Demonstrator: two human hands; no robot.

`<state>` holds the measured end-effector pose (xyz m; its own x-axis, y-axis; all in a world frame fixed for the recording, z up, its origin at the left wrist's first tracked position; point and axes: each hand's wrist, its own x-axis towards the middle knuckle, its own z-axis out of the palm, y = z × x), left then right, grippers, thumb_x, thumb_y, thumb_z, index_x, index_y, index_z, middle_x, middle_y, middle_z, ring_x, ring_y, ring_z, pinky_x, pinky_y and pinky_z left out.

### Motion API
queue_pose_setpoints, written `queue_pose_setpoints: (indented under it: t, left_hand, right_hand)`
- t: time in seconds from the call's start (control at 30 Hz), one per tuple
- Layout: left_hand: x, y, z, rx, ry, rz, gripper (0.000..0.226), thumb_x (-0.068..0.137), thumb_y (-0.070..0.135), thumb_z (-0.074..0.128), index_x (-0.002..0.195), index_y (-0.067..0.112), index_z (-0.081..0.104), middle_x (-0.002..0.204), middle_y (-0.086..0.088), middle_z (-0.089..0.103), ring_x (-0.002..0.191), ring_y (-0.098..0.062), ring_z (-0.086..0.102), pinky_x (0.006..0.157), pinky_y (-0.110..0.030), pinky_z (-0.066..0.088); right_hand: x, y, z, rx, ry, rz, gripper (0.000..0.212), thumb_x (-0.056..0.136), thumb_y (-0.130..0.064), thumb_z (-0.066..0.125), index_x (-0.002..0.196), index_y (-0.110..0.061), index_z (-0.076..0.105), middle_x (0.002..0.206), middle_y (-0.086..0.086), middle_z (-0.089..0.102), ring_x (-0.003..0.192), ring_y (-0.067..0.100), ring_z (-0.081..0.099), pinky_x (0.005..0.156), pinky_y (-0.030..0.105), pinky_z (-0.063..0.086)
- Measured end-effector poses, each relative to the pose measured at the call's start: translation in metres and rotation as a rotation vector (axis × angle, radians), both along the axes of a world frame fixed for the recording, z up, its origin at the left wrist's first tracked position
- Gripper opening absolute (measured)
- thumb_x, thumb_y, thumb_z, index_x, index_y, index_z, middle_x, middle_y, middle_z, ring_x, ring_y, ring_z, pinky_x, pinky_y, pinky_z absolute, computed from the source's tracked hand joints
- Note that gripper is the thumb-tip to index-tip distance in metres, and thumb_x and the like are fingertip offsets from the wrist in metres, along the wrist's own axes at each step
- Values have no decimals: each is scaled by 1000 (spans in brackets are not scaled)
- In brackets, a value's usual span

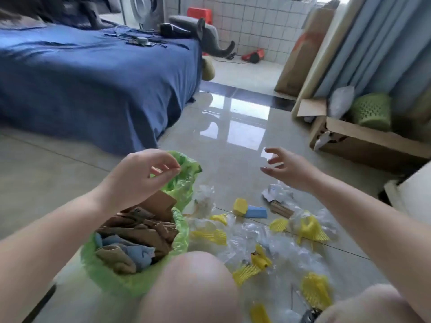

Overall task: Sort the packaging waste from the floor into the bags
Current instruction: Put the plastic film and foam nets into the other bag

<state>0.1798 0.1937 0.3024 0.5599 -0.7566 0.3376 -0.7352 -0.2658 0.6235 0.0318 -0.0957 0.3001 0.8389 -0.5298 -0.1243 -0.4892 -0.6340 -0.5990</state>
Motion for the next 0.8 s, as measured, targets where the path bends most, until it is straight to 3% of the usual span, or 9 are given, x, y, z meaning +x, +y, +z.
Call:
queue_pose_setpoints:
  t: [0.07,0.13,0.27,0.4,0.53,0.67,0.8]
  left_hand:
    - [-19,-48,12,93,41,-110,8,82,24,68,86,31,66,82,13,69,82,-1,63,68,-12,50]
    - [-37,-99,18,218,69,-202,8,82,28,66,89,33,65,82,16,69,82,2,63,68,-6,47]
    - [-51,-192,4,270,219,-245,5,85,25,64,90,26,65,85,14,65,80,-5,62,70,-12,46]
    - [-47,-264,-50,437,311,-271,7,85,24,64,92,21,65,81,11,63,75,-6,59,64,-14,43]
    - [-28,-311,-129,586,362,-261,5,85,25,65,81,28,62,83,9,65,80,-9,62,74,-21,48]
    - [-9,-342,-208,688,409,-232,8,86,26,63,79,29,60,79,12,62,75,-3,59,69,-21,48]
    - [9,-361,-266,809,445,-202,11,85,24,64,78,31,59,78,14,62,78,-8,62,74,-24,51]
  right_hand:
    - [-43,-38,-1,216,-81,-229,54,89,-28,60,136,-15,39,122,13,58,103,27,60,72,31,49]
    - [-85,-74,-12,382,-147,-477,51,91,-28,57,136,-13,38,124,13,56,102,24,59,81,38,50]
    - [-148,-137,-47,397,27,-706,55,90,-31,56,138,-13,36,126,11,54,98,20,57,89,42,48]
    - [-158,-185,-72,272,290,-598,50,89,-34,56,134,-15,42,117,6,56,103,22,60,82,36,49]
    - [-125,-216,-131,225,346,-470,44,88,-30,58,127,-10,51,125,11,58,111,26,58,69,25,45]
    - [-82,-229,-215,274,398,-303,44,88,-36,56,127,-16,54,129,5,59,115,22,57,95,30,45]
    - [-47,-228,-279,258,459,-157,50,91,-37,52,137,-20,44,141,2,48,128,21,46,104,29,37]
